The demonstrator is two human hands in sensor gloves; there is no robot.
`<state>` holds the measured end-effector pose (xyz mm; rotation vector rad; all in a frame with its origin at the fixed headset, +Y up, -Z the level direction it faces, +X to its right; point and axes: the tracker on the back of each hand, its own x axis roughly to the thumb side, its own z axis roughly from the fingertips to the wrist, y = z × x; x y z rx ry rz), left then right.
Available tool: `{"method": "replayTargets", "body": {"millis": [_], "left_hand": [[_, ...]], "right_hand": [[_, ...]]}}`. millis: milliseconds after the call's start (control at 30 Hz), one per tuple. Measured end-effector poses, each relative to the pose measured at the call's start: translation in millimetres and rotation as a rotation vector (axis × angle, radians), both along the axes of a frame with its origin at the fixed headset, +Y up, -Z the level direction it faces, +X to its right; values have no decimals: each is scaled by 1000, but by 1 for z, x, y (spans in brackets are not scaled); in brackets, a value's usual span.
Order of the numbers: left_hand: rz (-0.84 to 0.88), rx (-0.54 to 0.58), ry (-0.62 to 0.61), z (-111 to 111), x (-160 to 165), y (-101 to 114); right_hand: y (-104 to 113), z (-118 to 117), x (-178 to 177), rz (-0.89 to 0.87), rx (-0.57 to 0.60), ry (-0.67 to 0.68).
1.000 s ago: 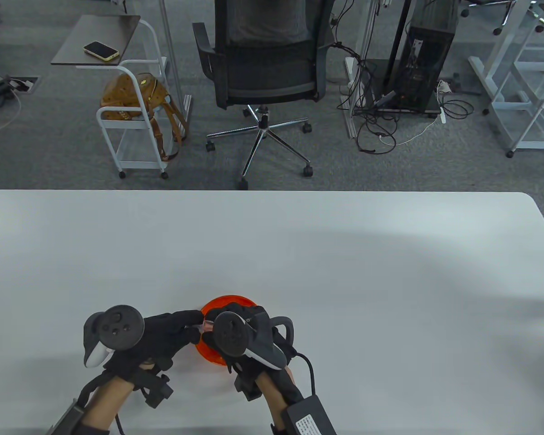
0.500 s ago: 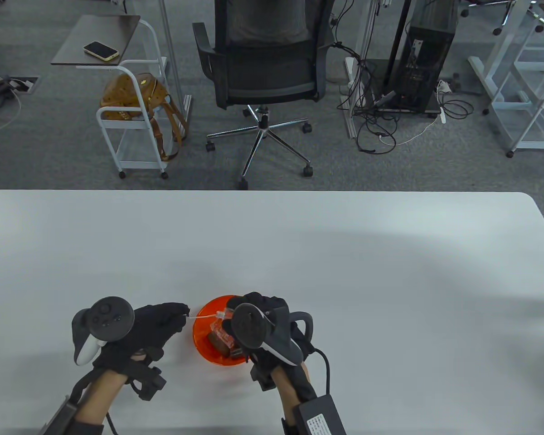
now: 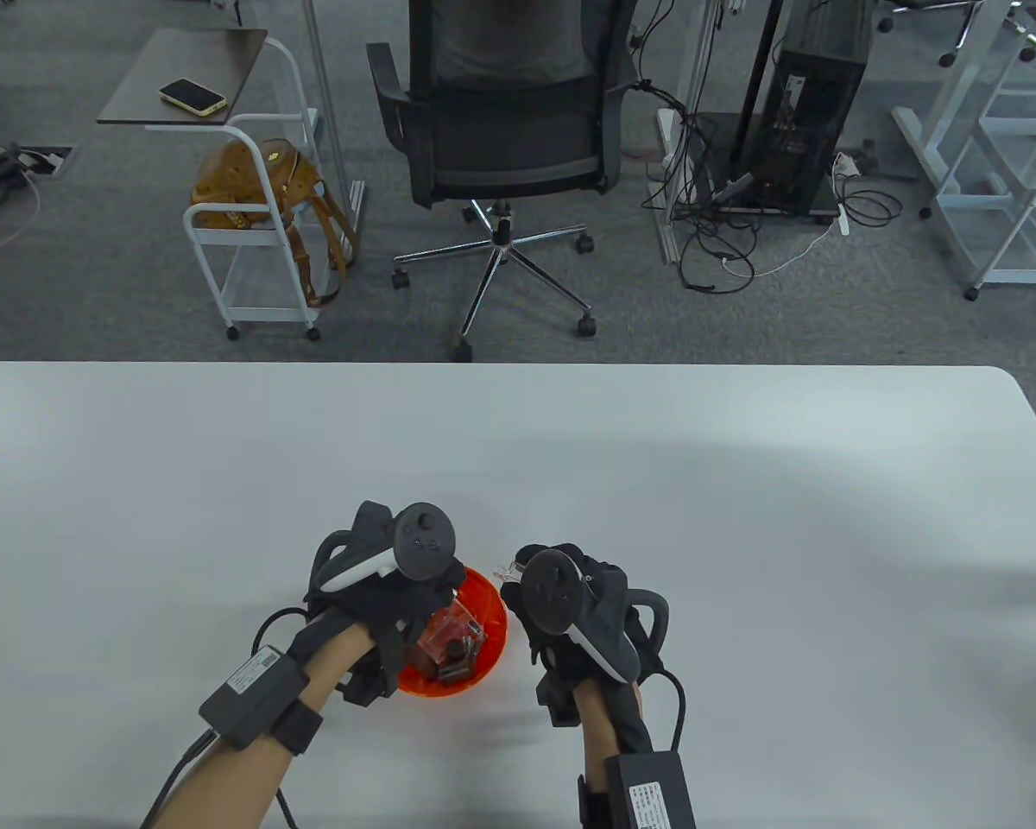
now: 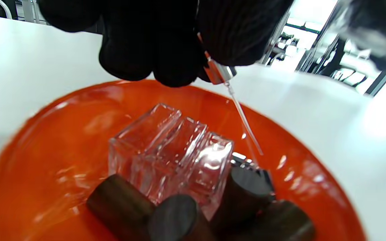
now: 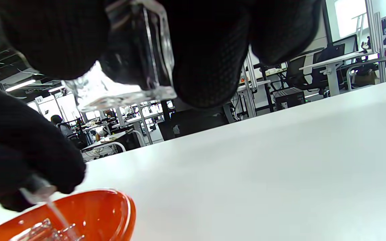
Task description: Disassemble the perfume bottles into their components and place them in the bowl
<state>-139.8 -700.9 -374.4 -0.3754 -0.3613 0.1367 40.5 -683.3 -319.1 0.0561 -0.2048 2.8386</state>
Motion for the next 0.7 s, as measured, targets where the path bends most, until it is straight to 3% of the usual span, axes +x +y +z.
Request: {"method": "replayTargets", "body": {"millis": [167,300,500,700], "left_hand": [[-38,72,7,-3,8,-4],[-40,130,24,6,-5,5],[88,233,90,43,-76,18],[197,218,193,79,-147,0]], "right_hand": [[-2,-1,0,-1,-18,7],[-4,0,-4,10,-28,20],[-10,1,-21,33,-63,72],[-15,4,-56,124,-46,158]]}}
